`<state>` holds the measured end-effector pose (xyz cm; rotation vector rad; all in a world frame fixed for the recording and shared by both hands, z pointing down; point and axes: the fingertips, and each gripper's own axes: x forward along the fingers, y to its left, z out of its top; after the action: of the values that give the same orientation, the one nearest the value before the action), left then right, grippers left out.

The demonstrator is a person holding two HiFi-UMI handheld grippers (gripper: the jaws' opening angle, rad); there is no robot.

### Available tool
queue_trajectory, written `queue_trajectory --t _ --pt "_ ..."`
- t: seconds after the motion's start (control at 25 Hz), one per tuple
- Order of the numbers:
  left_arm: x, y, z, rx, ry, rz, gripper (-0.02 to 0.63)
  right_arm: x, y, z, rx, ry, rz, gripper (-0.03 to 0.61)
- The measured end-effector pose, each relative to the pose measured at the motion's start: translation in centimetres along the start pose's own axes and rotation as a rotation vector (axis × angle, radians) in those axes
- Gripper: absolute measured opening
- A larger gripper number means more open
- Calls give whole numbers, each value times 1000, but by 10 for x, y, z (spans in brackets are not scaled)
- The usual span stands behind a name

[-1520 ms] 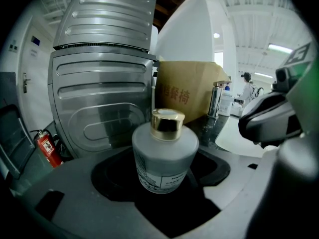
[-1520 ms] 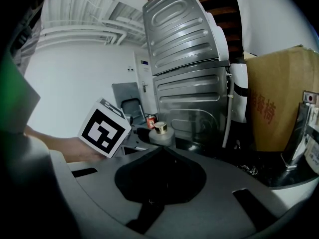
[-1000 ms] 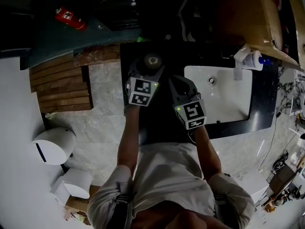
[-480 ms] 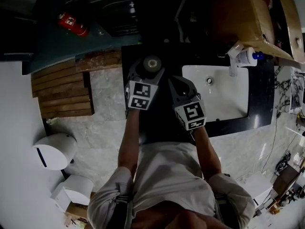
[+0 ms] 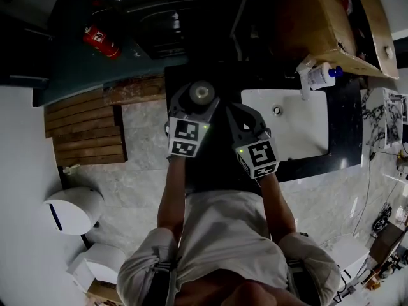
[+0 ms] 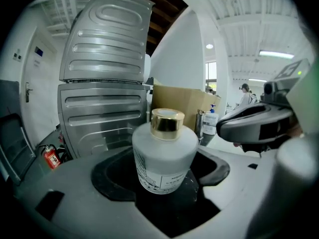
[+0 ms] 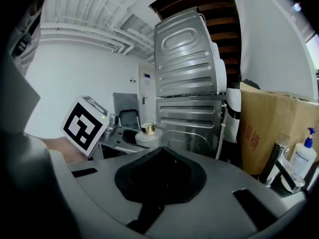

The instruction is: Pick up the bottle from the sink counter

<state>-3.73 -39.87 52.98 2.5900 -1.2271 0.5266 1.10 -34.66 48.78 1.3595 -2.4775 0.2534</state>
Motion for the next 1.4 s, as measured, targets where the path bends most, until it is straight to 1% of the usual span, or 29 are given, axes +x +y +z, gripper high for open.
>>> queue_trajectory --t 0.36,0.8,1.12,1.28,1.4 --pt "-45 -10 43 39 -86 -15 322 -25 1 32 -28 -65 -32 -6" --pt "-84 -23 76 76 -155 -30 322 -52 3 59 -62 -113 -53 -6" --pt "-113 -37 88 77 -177 -4 322 -78 6 75 -83 -171 -30 -6" --pt "-128 -44 96 63 -196 19 322 -95 7 91 -97 -219 -4 -6" --pt "-138 -52 96 49 -203 34 322 -106 8 95 -103 -235 6 -6"
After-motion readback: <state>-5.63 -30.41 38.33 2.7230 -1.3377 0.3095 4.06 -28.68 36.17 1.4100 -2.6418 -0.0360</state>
